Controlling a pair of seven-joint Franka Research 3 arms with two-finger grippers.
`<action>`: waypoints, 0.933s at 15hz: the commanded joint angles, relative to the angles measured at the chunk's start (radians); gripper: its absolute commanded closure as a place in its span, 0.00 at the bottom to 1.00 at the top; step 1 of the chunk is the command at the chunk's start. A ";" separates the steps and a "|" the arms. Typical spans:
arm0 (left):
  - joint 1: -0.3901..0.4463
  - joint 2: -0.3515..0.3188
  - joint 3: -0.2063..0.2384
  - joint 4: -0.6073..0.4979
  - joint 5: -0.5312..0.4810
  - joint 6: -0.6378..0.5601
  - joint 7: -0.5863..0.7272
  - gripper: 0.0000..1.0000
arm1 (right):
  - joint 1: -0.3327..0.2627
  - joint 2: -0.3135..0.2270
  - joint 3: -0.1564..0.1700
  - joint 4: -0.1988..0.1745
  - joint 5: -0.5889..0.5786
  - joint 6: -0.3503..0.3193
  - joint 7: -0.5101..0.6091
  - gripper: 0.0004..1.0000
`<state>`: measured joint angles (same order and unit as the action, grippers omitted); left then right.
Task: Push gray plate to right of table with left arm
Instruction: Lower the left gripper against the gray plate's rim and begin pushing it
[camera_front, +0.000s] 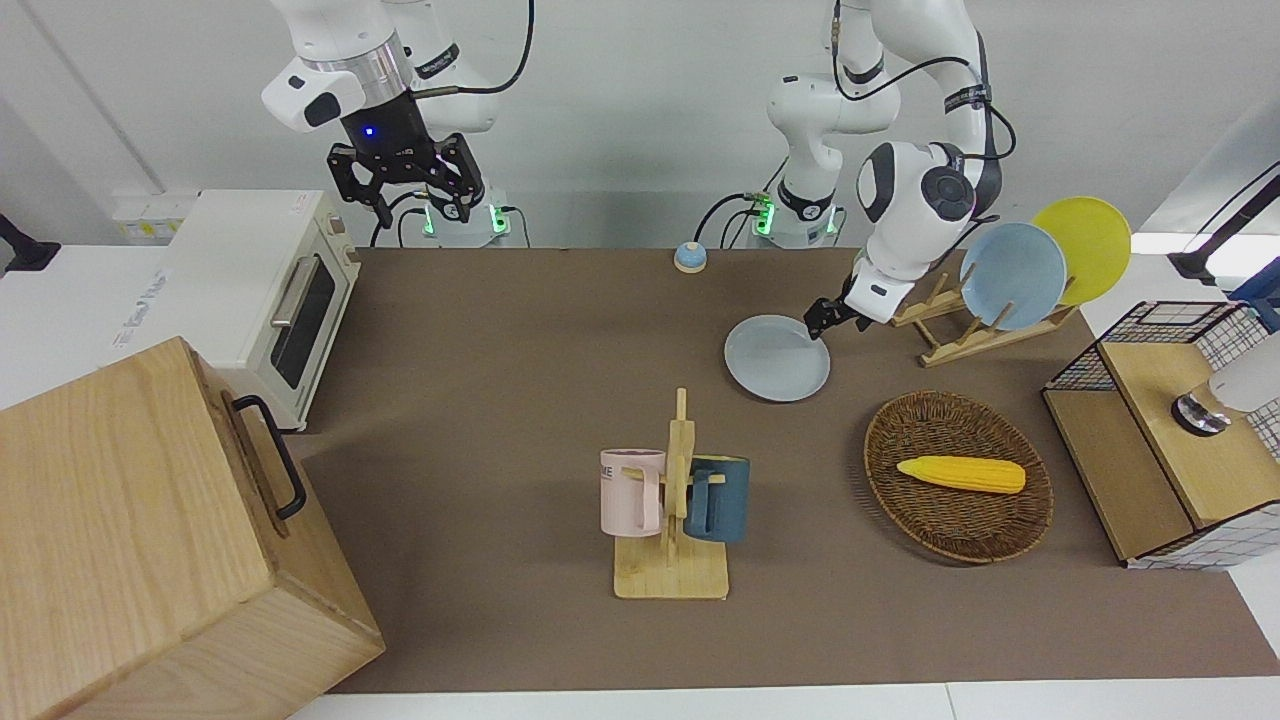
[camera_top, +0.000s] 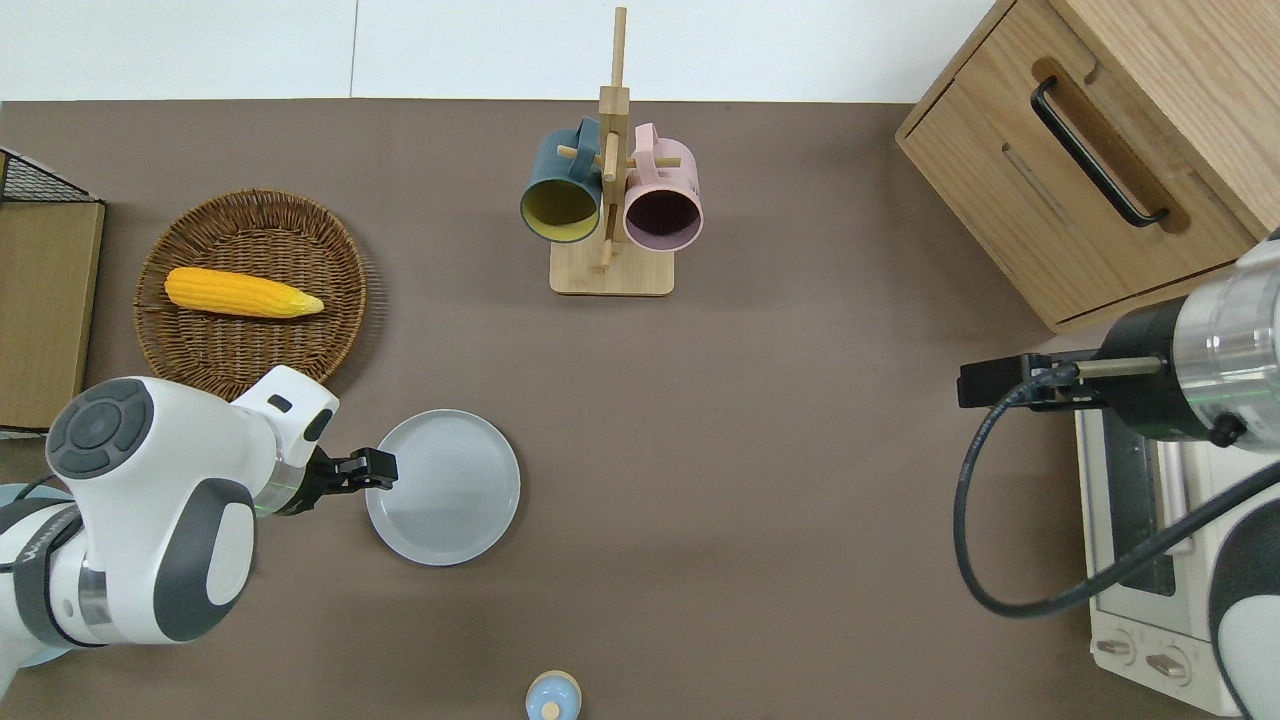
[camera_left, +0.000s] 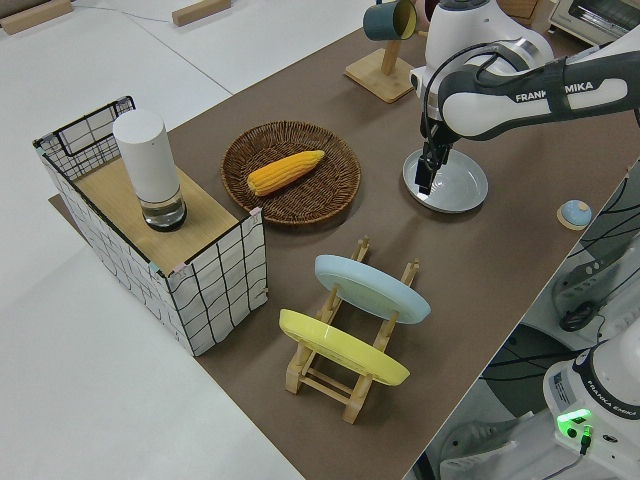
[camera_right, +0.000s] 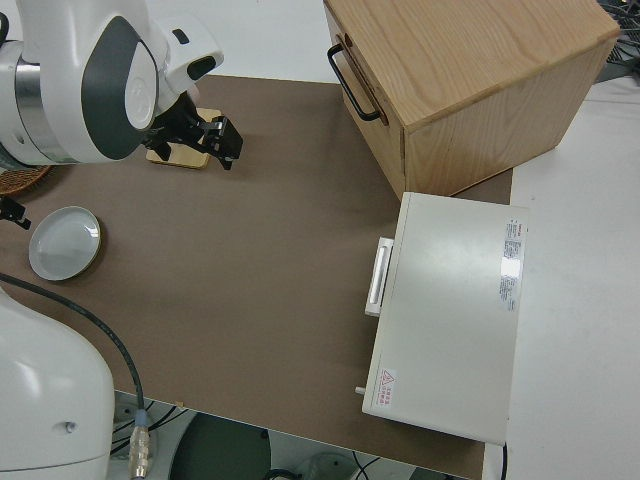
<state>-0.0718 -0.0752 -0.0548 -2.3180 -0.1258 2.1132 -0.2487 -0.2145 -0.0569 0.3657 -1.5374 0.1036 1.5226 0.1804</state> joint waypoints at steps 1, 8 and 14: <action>-0.008 -0.008 0.001 -0.063 -0.020 0.071 0.011 0.04 | -0.006 0.006 0.004 0.014 0.016 -0.005 0.002 0.00; -0.008 0.029 -0.002 -0.070 -0.035 0.108 0.011 0.12 | -0.006 0.006 0.004 0.014 0.016 -0.005 0.002 0.00; -0.010 0.066 -0.005 -0.070 -0.040 0.136 0.026 0.14 | -0.006 0.006 0.004 0.014 0.016 -0.005 0.002 0.00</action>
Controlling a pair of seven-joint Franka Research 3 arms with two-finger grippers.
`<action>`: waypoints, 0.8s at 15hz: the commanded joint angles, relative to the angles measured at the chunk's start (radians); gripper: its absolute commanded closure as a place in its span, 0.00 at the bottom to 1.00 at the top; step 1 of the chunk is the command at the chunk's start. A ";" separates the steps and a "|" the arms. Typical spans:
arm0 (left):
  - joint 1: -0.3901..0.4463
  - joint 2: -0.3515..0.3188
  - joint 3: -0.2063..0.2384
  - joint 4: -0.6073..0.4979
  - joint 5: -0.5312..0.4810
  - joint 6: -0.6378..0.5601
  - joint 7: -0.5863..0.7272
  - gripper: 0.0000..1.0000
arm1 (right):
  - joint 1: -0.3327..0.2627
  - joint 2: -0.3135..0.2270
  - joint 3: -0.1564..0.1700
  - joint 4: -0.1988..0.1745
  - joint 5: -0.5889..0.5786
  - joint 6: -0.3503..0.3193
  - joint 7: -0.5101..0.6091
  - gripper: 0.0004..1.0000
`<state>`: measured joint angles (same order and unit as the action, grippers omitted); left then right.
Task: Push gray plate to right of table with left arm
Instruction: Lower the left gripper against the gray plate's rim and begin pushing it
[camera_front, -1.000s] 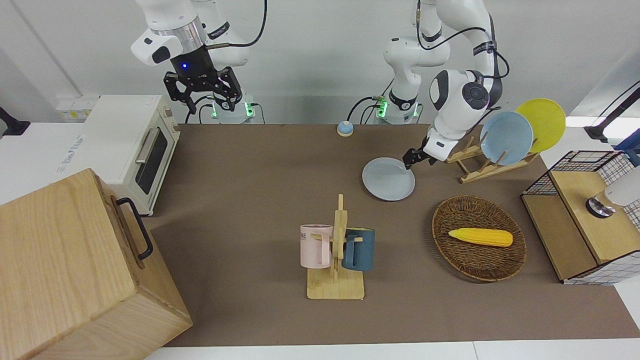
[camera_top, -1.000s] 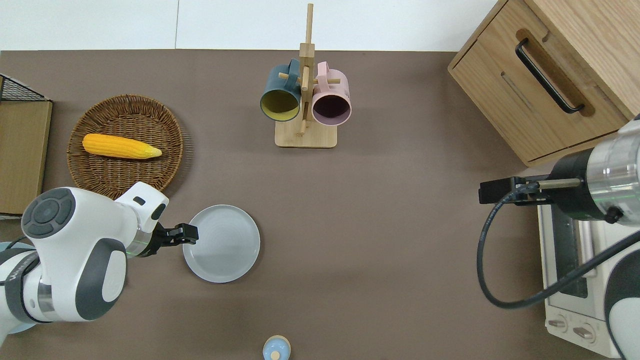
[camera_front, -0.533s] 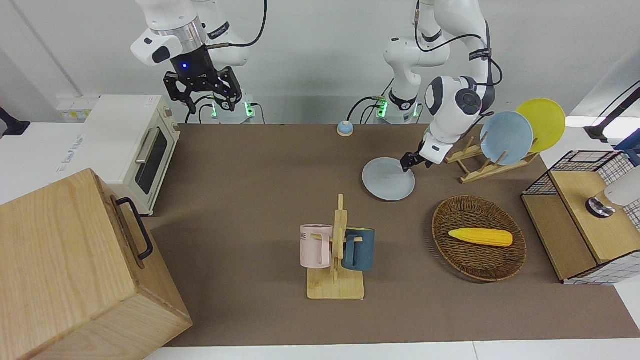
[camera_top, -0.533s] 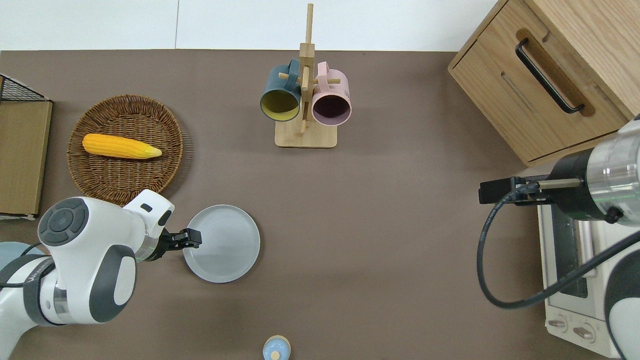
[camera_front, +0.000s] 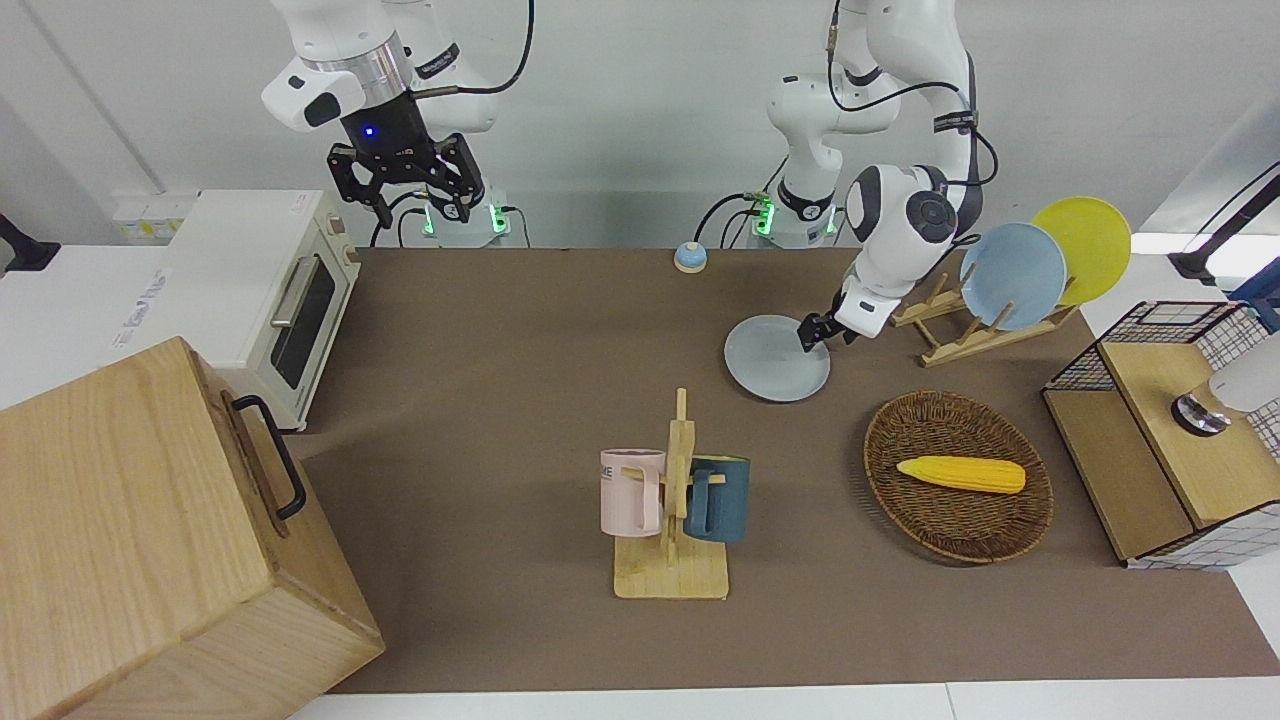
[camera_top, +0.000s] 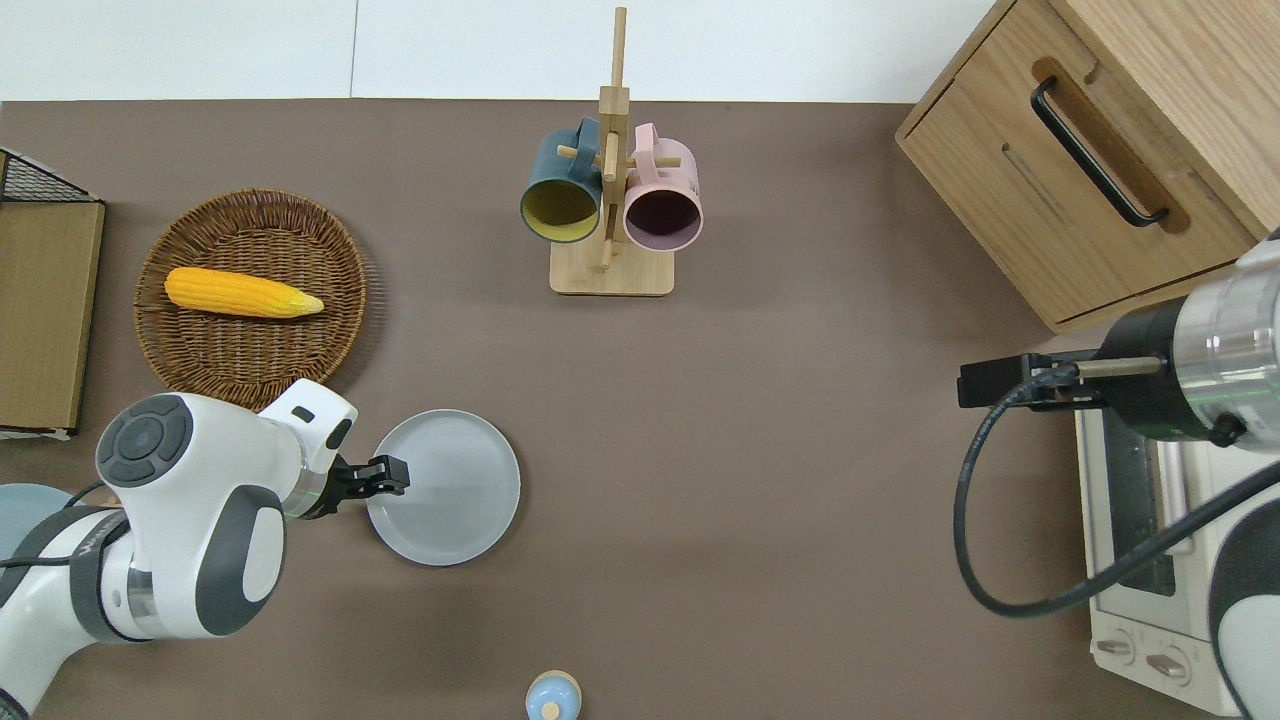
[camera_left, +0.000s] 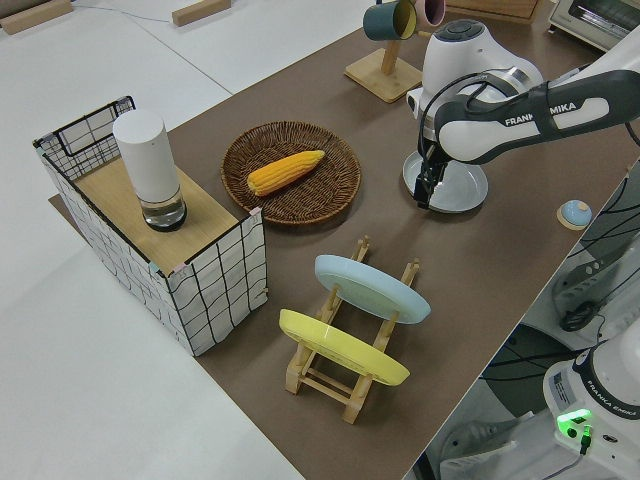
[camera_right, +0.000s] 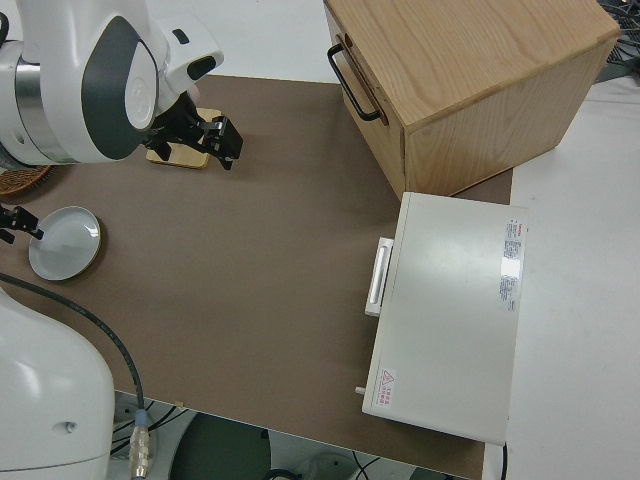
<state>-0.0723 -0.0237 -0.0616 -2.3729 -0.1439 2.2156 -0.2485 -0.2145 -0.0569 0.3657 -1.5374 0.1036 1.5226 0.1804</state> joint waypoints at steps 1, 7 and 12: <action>-0.011 0.018 0.002 -0.017 -0.022 0.033 0.038 0.14 | -0.006 0.006 0.004 0.014 0.016 -0.005 0.002 0.00; -0.015 0.040 0.002 -0.023 -0.025 0.050 0.041 0.28 | -0.006 0.006 0.004 0.014 0.016 -0.005 0.002 0.00; -0.015 0.042 0.002 -0.028 -0.036 0.058 0.043 0.59 | -0.006 0.006 0.004 0.014 0.016 -0.005 0.002 0.00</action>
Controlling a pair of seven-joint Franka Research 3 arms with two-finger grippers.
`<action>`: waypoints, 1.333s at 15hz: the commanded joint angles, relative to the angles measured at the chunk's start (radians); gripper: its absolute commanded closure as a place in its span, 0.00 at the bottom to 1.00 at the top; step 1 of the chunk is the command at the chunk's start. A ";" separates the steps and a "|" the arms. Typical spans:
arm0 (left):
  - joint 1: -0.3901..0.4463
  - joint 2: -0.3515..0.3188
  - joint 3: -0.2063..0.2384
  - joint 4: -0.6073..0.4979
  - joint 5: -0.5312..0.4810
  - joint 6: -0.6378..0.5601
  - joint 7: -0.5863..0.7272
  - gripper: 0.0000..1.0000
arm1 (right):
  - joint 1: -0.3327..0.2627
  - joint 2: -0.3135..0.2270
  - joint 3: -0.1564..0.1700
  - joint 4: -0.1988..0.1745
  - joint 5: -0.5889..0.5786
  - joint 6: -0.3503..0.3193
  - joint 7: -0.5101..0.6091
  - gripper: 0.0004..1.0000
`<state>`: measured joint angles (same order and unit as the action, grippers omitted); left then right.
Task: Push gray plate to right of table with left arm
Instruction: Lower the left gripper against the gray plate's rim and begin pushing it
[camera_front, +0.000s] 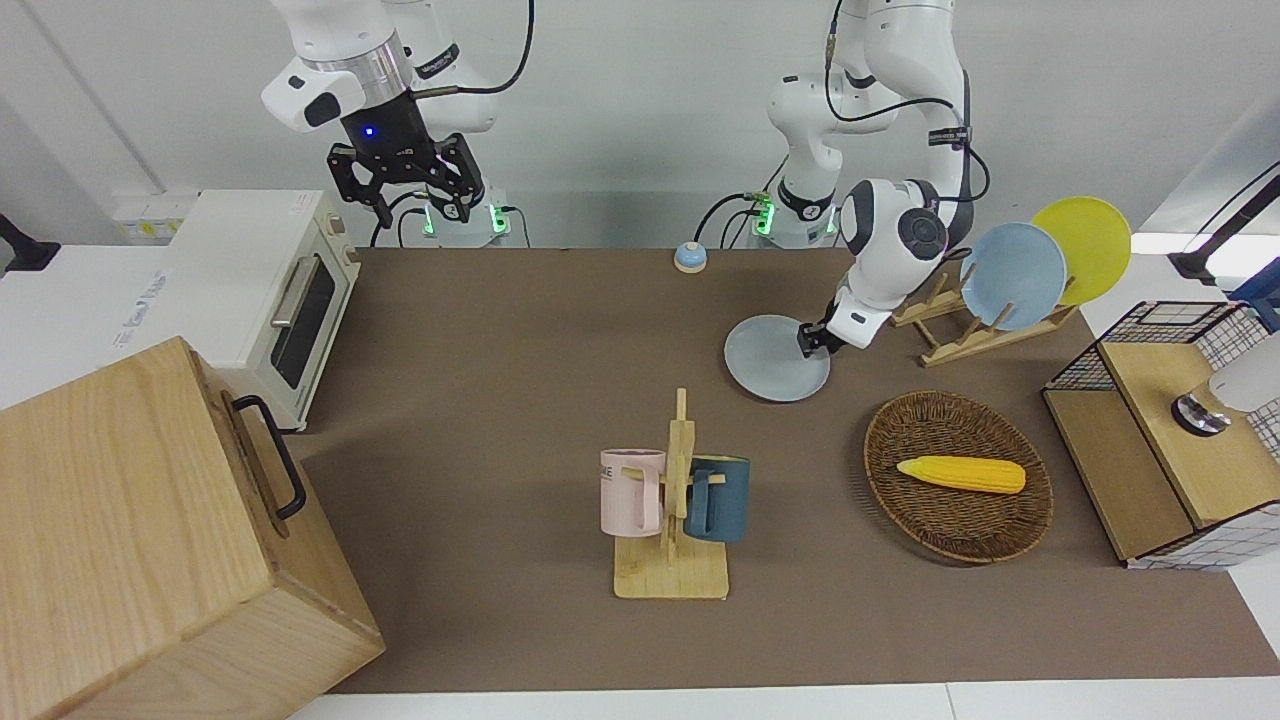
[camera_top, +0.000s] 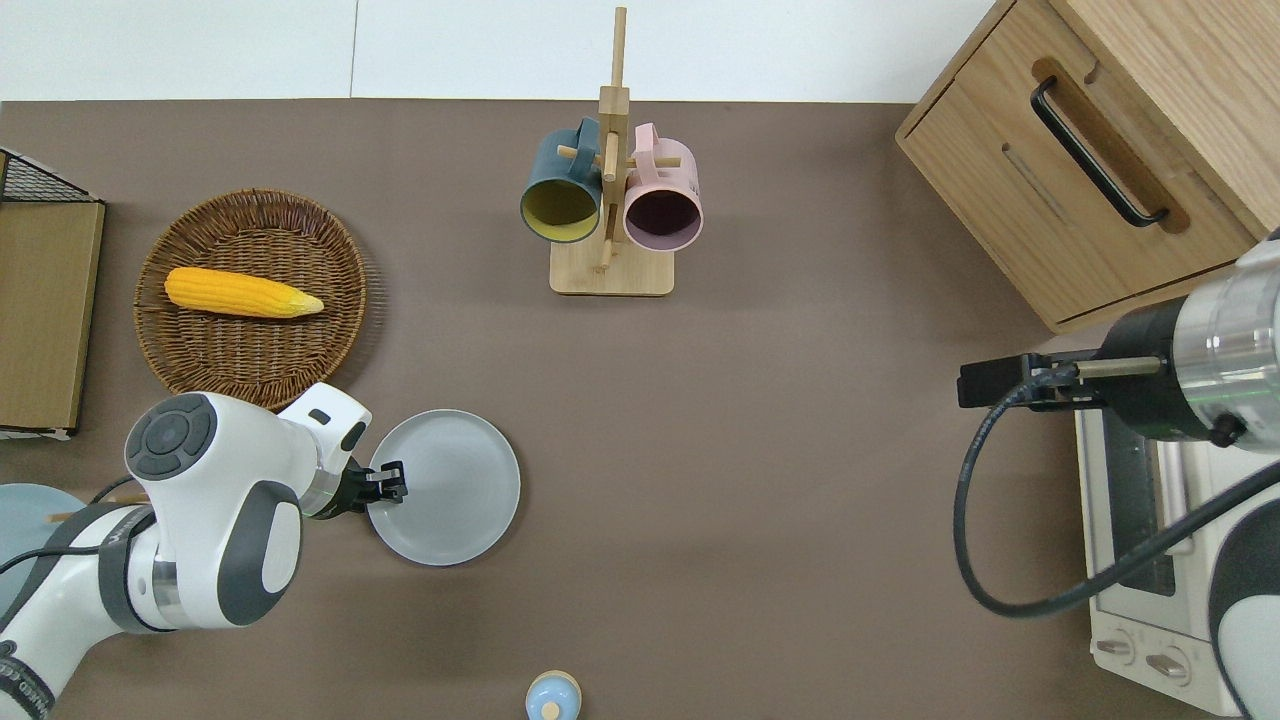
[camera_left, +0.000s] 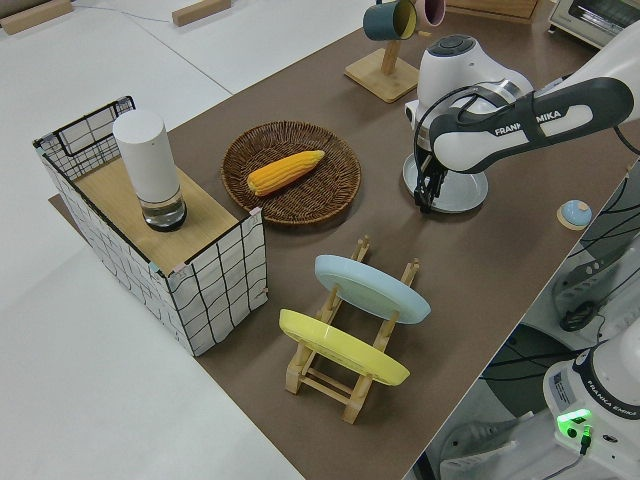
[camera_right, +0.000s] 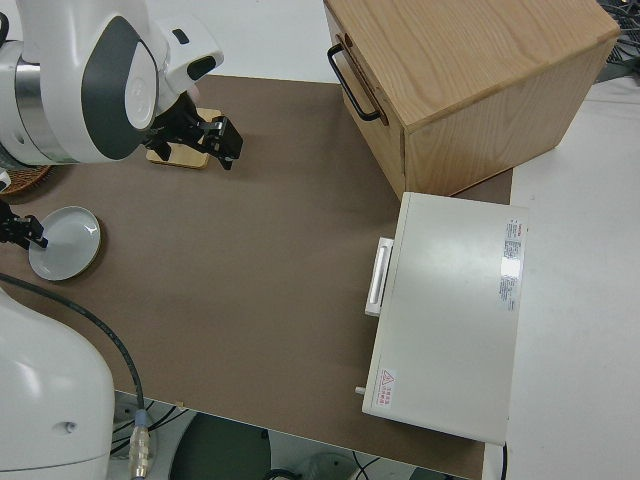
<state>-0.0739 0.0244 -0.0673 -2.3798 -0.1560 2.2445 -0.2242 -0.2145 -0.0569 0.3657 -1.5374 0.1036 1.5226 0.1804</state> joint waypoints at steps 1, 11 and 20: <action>-0.014 -0.004 0.007 -0.021 -0.023 0.029 0.019 0.59 | -0.006 0.006 0.004 0.014 0.016 -0.005 0.002 0.00; -0.014 0.006 0.007 -0.021 -0.023 0.029 0.029 1.00 | -0.006 0.006 0.004 0.014 0.016 -0.005 0.002 0.00; -0.024 0.006 0.007 -0.021 -0.027 0.029 0.036 1.00 | -0.006 0.006 0.004 0.014 0.016 -0.005 0.002 0.00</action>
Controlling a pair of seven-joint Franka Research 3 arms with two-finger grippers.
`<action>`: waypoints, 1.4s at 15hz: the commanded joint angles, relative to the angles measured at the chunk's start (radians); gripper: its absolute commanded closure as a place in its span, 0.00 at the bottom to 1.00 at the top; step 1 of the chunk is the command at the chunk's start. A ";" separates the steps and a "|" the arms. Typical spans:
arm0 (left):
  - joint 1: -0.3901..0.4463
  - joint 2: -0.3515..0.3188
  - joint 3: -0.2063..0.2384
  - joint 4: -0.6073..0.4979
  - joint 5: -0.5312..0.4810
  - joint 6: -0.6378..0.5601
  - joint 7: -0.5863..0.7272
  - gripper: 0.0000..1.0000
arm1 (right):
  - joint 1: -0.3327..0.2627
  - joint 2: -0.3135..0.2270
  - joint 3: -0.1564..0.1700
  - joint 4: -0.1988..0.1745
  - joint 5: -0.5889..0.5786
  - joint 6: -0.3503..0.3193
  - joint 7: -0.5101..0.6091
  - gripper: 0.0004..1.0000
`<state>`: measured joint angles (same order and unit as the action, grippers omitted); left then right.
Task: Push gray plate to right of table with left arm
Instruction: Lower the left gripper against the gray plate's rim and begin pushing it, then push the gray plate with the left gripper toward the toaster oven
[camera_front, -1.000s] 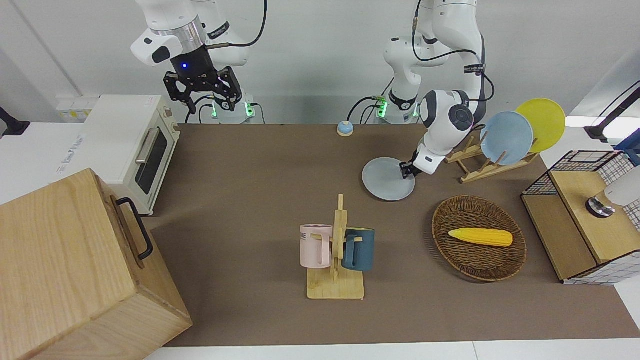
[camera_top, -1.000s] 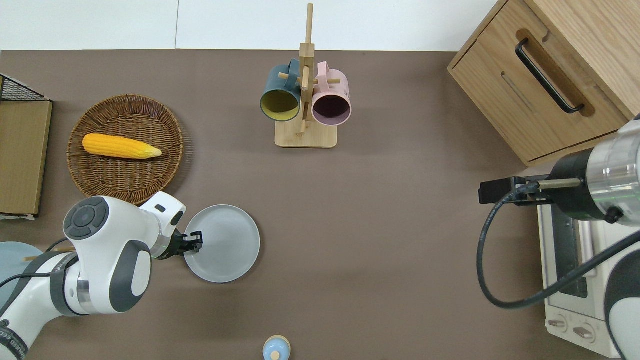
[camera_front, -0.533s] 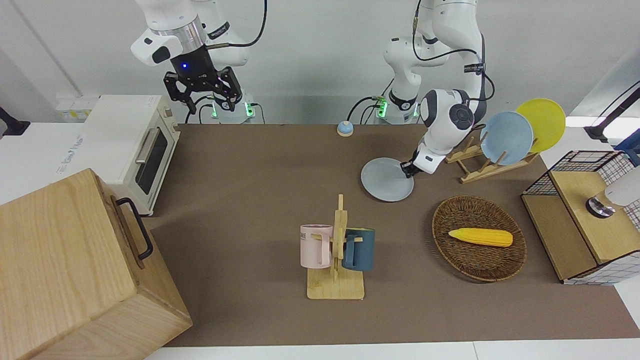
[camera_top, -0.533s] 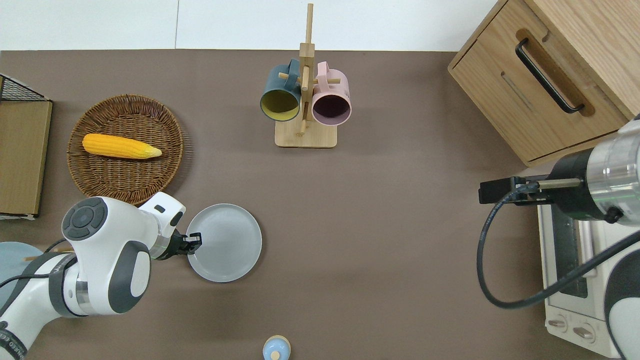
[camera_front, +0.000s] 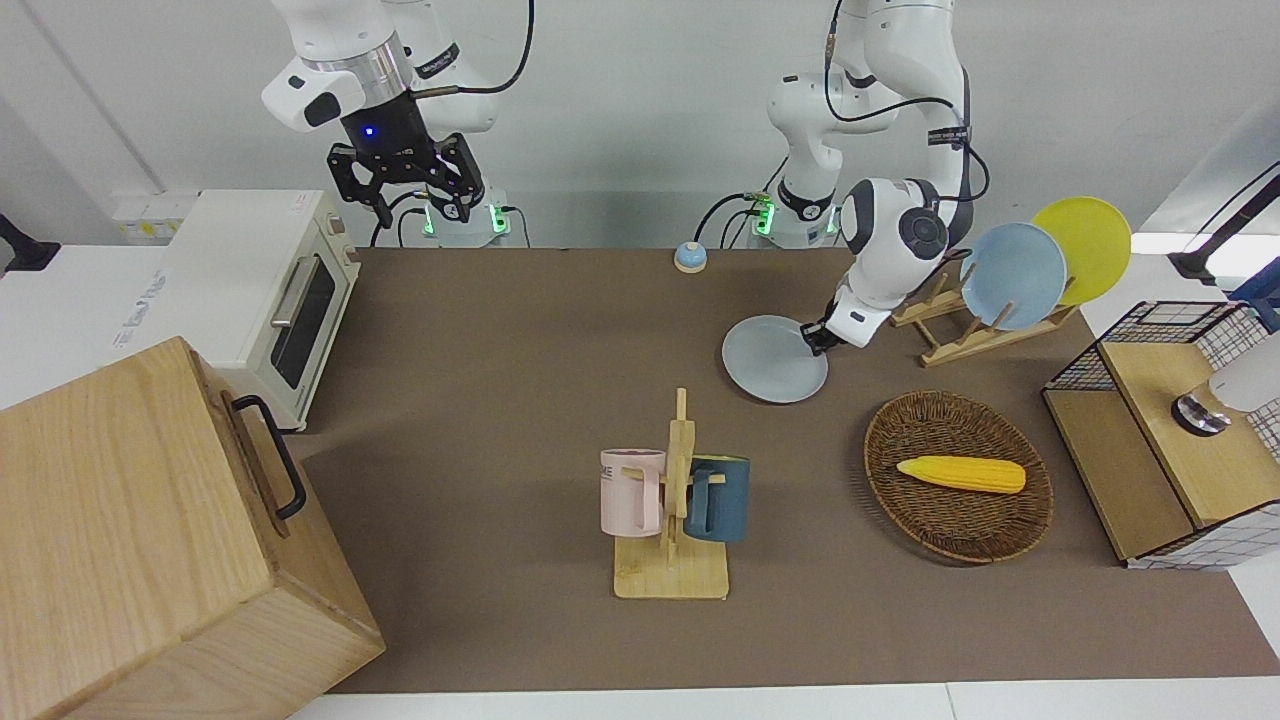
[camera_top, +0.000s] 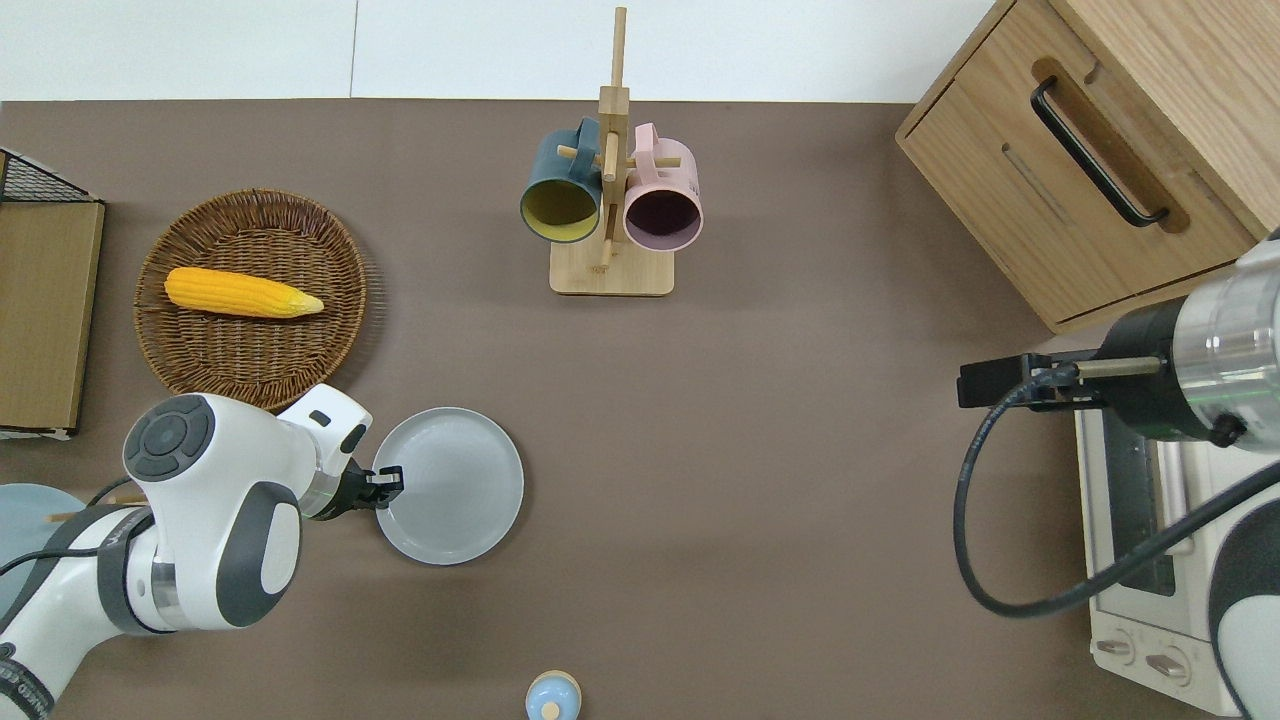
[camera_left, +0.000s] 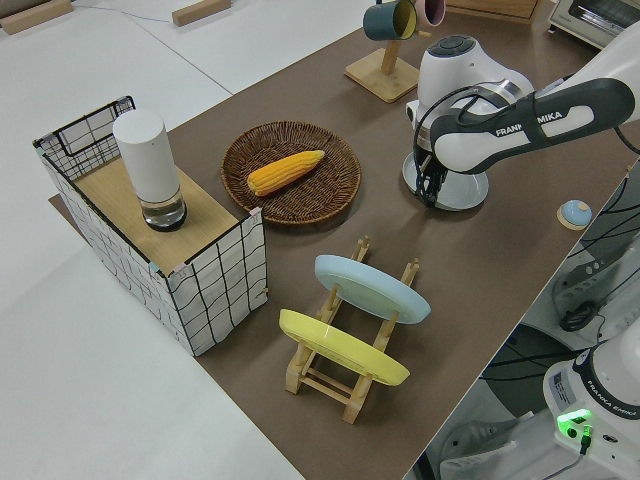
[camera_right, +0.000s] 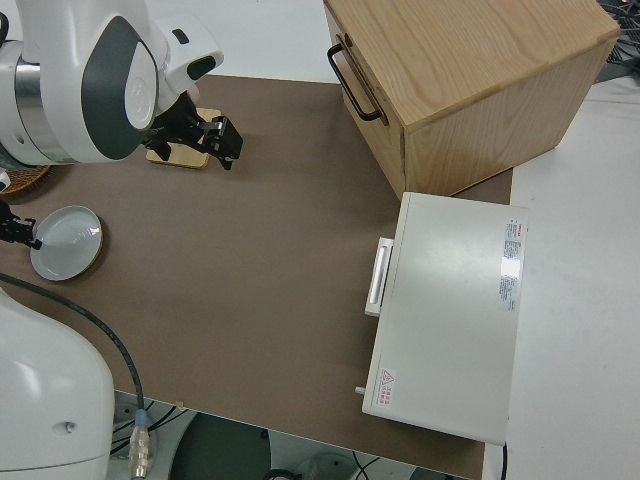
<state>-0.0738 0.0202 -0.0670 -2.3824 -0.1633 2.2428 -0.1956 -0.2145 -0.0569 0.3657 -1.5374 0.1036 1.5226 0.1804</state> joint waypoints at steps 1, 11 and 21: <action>-0.033 0.010 0.007 -0.018 -0.027 0.031 0.001 1.00 | -0.006 0.006 0.004 0.014 0.016 -0.005 0.002 0.00; -0.145 0.017 0.007 -0.018 -0.055 0.055 -0.108 1.00 | -0.006 0.006 0.004 0.014 0.016 -0.005 0.002 0.00; -0.303 0.060 0.007 -0.017 -0.105 0.169 -0.267 1.00 | -0.006 0.006 0.004 0.014 0.016 -0.005 0.002 0.00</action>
<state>-0.3043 0.0382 -0.0666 -2.3825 -0.2525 2.3372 -0.3898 -0.2145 -0.0569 0.3657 -1.5374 0.1036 1.5226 0.1804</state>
